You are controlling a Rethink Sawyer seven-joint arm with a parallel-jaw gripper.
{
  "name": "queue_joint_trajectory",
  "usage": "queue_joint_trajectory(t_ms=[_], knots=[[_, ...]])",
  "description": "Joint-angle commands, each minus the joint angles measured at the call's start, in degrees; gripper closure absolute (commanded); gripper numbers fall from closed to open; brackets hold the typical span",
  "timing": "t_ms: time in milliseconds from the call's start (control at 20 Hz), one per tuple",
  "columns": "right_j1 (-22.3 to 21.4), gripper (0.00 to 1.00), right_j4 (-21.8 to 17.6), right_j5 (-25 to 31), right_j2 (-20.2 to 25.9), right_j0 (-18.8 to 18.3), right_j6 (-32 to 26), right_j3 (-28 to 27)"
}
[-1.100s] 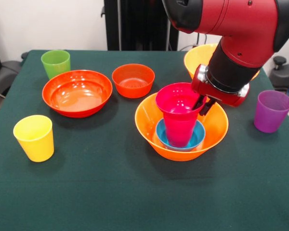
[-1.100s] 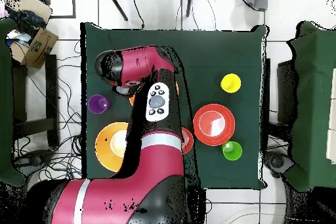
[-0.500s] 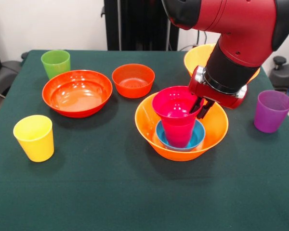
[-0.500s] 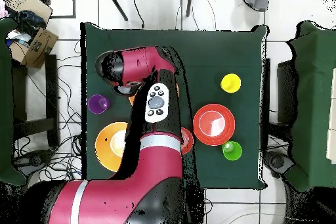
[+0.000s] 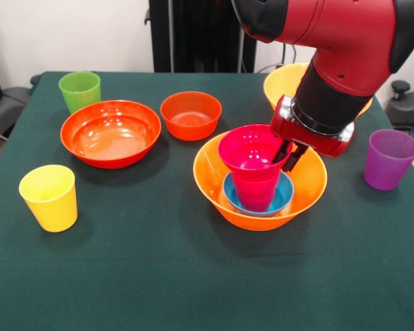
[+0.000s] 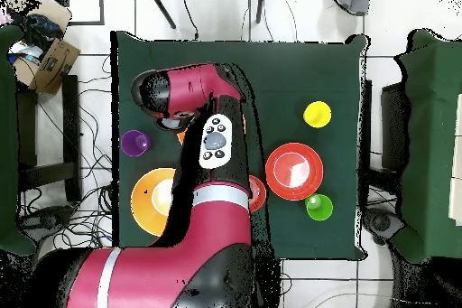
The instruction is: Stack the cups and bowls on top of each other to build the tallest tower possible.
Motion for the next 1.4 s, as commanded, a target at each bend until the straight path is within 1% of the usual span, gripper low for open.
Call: queue_joint_trajectory(t_ms=[50,100,150,250,400,500,800,1000,1050,1250,1400], knots=[[5.1,1.0,-2.2,-4.1,3.5,0.0,-0.1,2.8],[5.1,1.0,-2.4,-4.1,3.4,0.0,-0.2,2.8],[5.0,0.0,-2.7,-4.6,3.5,0.0,-0.8,3.0],[4.6,0.0,-3.5,-6.4,3.6,-0.1,-1.7,3.7],[4.7,0.0,-2.6,-6.3,3.5,-0.2,-0.4,3.6],[4.8,0.0,-2.7,-6.8,3.4,0.0,-0.4,3.6],[3.1,0.0,-1.8,-8.2,3.6,0.1,-0.1,6.2],[3.0,0.0,-0.5,-11.4,3.6,-0.4,3.4,7.3],[3.0,0.0,-0.8,-12.2,2.8,0.0,4.7,7.1],[2.0,0.0,0.0,-11.9,3.5,-0.6,3.3,7.7],[-0.5,0.0,0.9,-10.5,3.9,-0.7,2.2,10.3]])
